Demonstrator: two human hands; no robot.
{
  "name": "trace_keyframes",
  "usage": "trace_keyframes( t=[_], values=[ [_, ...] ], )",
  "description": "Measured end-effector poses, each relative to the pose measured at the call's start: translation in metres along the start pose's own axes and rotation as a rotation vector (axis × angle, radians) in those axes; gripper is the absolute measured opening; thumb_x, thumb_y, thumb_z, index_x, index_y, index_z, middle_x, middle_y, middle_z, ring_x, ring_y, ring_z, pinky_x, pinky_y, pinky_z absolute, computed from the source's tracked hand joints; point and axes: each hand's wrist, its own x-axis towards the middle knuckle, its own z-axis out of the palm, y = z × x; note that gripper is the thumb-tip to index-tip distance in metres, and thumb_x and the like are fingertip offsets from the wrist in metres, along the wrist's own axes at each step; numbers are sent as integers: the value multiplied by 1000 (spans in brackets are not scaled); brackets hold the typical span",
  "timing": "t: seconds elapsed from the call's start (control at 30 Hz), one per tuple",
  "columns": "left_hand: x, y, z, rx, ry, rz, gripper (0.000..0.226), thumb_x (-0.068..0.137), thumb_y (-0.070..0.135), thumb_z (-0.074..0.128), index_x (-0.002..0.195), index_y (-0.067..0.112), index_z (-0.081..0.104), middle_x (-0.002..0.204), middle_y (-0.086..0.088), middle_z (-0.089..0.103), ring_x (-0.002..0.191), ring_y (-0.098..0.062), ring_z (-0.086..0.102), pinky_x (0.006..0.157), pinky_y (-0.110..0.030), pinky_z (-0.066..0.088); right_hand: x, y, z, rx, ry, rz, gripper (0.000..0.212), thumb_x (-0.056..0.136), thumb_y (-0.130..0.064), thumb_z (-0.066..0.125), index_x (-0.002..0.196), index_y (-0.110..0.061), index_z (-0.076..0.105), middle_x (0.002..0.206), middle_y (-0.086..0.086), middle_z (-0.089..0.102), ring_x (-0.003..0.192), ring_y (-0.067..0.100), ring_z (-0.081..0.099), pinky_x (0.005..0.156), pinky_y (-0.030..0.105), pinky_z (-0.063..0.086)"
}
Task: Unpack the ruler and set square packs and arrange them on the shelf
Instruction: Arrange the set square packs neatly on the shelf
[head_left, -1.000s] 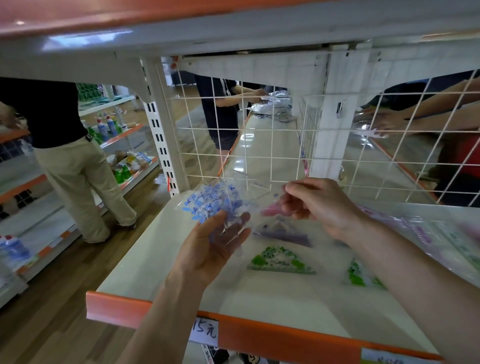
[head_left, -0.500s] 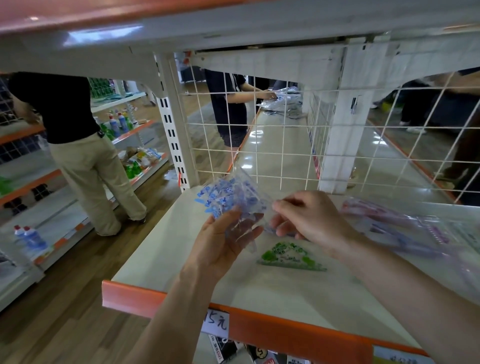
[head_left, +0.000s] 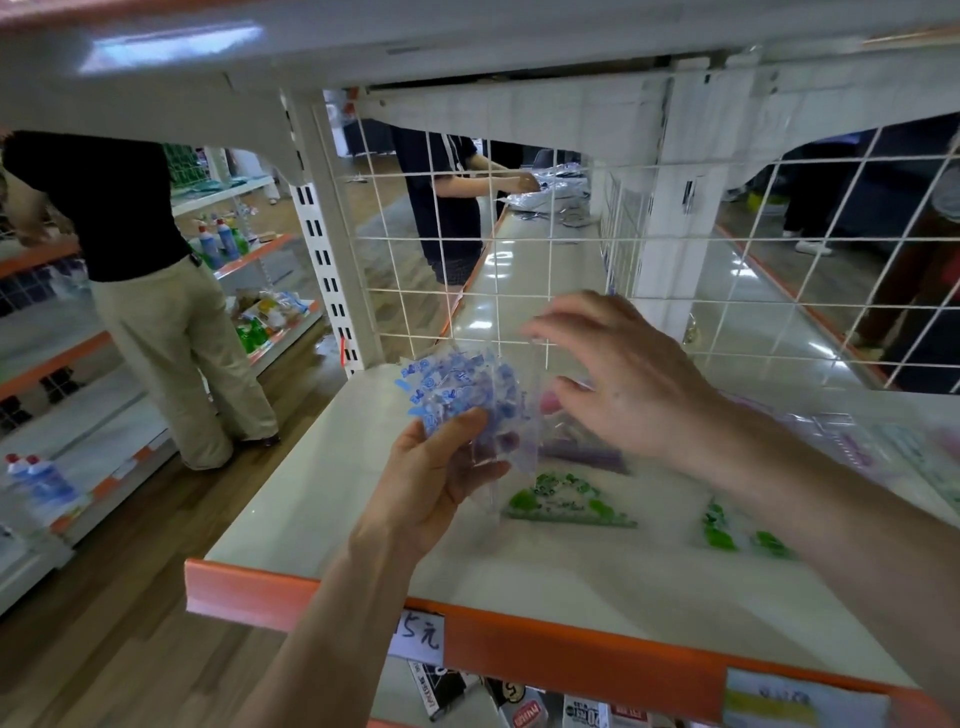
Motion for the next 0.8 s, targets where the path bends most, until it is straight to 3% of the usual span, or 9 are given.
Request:
trace_keyframes(
  t=[0.07,0.13,0.23,0.33,0.47,0.6,0.8],
  values=[
    [-2,-1,2,39,-2,2,36,74,14,65,105,-3,58,70,-8,67,74,-24,69,56,-28,57,7,8,1,-86,-133,-85,52,92,-16,57,141,-27,44,144,-5,37,130,13,33,103,31,39],
    [-3,-1,2,58,2,12,31,74,14,64,101,-1,61,70,-9,67,72,-23,69,55,-28,57,10,15,4,-126,-205,-95,50,93,-24,56,141,-29,43,140,-8,43,127,11,35,102,34,40],
    [-2,0,2,61,16,34,28,76,15,63,100,1,63,81,-12,70,70,-22,69,55,-28,56,7,23,5,-151,-199,-127,38,92,-30,58,129,-26,55,120,-7,56,113,13,46,90,30,44],
    [-1,0,2,61,70,62,28,77,16,62,102,3,63,84,-11,71,69,-20,69,53,-28,55,3,26,9,-171,-187,-141,20,90,-34,60,105,-22,64,101,-7,59,100,12,51,75,26,42],
    [1,-1,-2,52,180,114,17,85,16,59,99,7,63,76,-7,70,70,-18,70,56,-26,56,0,34,13,-48,-148,61,21,83,-39,68,92,-20,66,87,-9,62,86,12,56,64,23,38],
    [4,-3,-6,72,307,162,12,91,14,58,100,9,63,77,-5,71,72,-17,71,60,-28,58,-2,49,10,91,-181,335,21,79,-39,73,90,-22,68,84,-12,62,84,11,59,74,27,46],
    [8,-8,-6,164,398,163,10,91,18,60,99,12,62,87,-8,70,77,-19,70,62,-30,54,-7,58,21,56,-345,458,34,78,-46,71,92,-15,73,93,2,71,86,20,65,80,33,53]
  ],
)
